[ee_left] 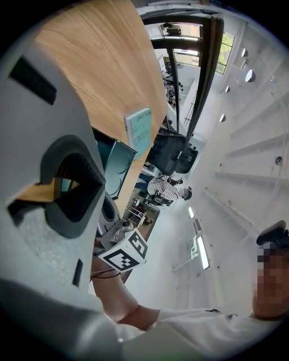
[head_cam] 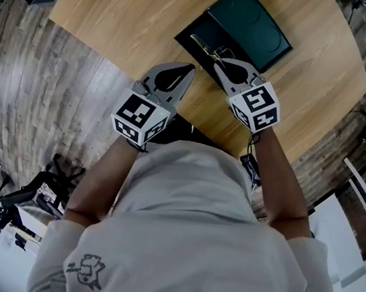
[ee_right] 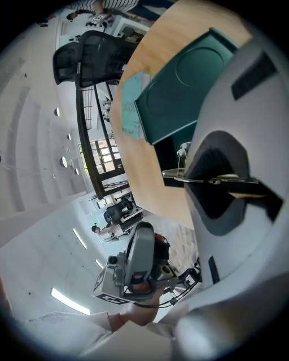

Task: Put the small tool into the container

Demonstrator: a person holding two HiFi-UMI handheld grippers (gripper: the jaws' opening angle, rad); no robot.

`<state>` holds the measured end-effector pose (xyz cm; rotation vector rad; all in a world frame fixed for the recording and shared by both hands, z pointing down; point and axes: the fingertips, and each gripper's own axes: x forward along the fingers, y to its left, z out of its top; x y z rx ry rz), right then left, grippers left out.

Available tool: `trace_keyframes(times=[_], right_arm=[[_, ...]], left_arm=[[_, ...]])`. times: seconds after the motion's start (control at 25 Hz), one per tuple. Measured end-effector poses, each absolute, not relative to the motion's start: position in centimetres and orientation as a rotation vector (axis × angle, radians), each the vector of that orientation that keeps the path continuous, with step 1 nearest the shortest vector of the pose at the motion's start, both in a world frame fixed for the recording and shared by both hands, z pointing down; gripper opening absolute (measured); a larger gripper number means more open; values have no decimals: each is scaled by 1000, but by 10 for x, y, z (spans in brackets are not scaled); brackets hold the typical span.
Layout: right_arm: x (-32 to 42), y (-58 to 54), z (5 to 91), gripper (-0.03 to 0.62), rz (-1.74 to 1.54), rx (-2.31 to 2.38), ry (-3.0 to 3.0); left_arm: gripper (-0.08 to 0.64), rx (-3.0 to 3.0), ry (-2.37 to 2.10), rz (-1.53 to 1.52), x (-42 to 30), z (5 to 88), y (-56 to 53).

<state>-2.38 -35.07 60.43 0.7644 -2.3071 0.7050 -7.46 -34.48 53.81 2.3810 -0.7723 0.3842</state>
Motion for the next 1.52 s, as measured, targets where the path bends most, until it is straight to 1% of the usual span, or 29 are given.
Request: trace_keyframes(times=[0.68, 0.8, 0.92, 1.04, 1.52], right_arm=[[-19, -351, 669, 25, 813, 691, -2138], [-17, -352, 673, 50, 797, 698, -2109], [-11, -356, 676, 112, 774, 723, -2084], [-4, -361, 673, 147, 767, 772, -2079], [2, -352, 633, 152, 717, 814, -2158]], left_arm=[[5, 2335, -750, 403, -71, 558, -344], [5, 2333, -744, 404, -70, 559, -343], [5, 2336, -744, 409, -67, 559, -341], [5, 2339, -744, 411, -66, 558, -340], [5, 2372, -797, 407, -63, 538, -325]])
